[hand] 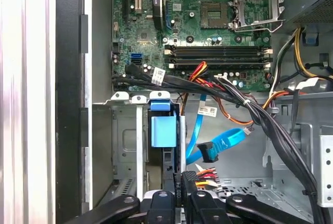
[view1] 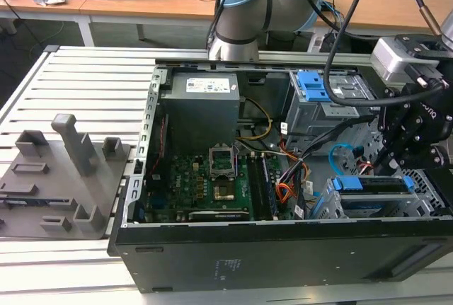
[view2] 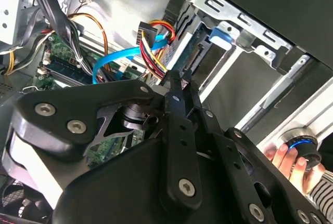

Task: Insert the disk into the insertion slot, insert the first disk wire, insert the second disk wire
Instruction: 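Insert the first disk wire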

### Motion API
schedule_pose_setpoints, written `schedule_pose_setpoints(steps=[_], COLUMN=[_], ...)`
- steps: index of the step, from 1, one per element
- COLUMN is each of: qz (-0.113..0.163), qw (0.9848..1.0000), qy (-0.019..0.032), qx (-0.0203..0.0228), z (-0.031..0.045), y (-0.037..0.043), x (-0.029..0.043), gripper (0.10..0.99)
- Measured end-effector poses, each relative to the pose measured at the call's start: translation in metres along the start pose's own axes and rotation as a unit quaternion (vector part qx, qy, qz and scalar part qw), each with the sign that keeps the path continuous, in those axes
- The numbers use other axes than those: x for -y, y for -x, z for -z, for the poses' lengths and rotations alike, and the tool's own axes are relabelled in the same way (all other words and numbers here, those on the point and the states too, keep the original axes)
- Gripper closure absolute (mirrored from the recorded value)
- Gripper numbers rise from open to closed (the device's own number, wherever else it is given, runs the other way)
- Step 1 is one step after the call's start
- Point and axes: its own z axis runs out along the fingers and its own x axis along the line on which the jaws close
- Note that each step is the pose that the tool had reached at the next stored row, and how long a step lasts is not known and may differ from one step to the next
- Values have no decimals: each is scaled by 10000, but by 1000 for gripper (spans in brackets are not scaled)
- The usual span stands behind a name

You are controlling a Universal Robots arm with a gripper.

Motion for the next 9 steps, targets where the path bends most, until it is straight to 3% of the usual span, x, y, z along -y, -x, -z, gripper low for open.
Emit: schedule_pose_setpoints(steps=[9], qz=[0], qw=[10000], qy=[0], qx=[1], z=[-32], y=[-33], x=[26], gripper=[902])
